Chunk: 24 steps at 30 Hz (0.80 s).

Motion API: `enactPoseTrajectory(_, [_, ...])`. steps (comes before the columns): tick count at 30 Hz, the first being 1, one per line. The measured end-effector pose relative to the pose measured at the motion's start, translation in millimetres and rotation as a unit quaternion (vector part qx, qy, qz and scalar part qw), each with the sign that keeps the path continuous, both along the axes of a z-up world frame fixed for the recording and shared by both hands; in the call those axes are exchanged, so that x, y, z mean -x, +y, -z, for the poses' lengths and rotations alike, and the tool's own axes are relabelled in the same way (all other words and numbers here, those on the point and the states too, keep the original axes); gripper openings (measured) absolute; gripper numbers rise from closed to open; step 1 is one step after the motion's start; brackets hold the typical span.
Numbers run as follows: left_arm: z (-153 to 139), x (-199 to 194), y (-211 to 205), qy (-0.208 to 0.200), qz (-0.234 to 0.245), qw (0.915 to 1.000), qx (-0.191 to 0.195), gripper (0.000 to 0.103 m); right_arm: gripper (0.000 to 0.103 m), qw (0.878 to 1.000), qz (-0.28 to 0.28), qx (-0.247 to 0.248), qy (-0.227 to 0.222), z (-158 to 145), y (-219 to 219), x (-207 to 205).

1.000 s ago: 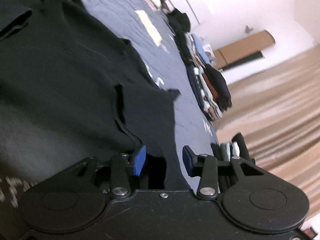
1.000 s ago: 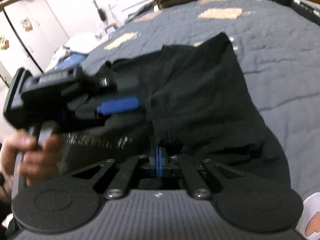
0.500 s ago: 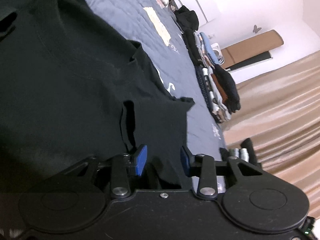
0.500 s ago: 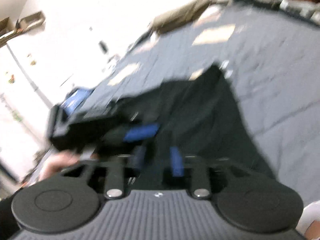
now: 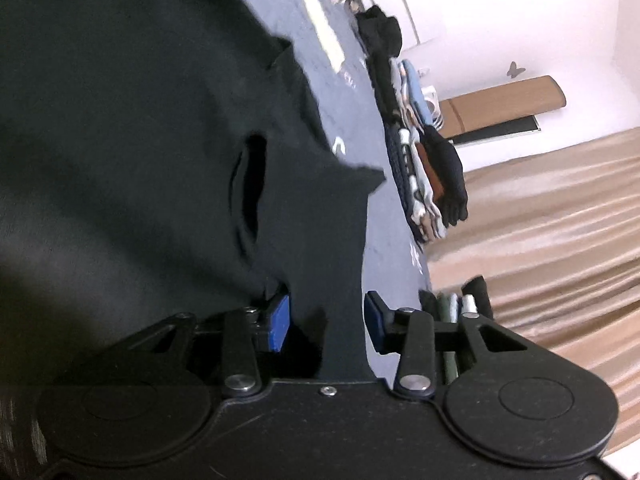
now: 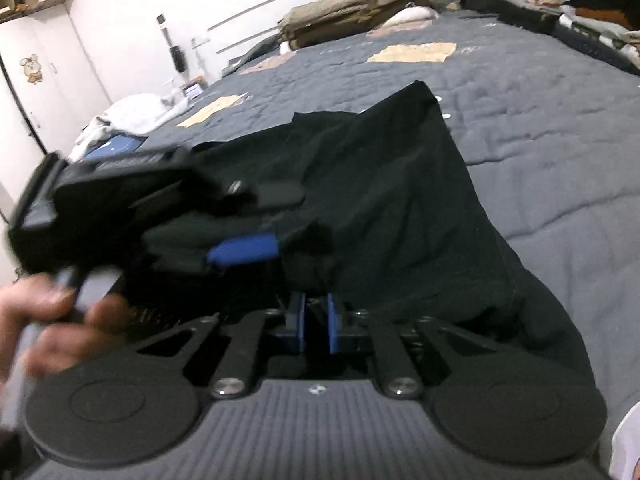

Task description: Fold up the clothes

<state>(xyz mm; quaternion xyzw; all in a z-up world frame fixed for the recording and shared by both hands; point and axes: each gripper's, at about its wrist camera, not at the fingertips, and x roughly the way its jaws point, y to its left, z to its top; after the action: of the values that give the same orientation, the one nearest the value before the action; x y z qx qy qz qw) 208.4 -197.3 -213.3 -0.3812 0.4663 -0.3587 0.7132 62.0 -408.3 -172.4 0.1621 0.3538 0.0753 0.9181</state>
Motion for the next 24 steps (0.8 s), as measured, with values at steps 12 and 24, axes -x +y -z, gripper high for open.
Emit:
enactPoseTrajectory(12, [-22.4, -67.5, 1.4, -0.082, -0.030, 0.9927, -0.083, 0.002, 0.009, 0.999, -0.047, -0.012, -0.011, -12.1, -0.7, 6.6])
enactPoseTrajectory(24, [-63.7, 10.1, 55.9, -0.103, -0.015, 0.9845, -0.141, 0.059, 0.038, 0.996, -0.019, -0.092, 0.000, -30.3, -27.3, 14.1])
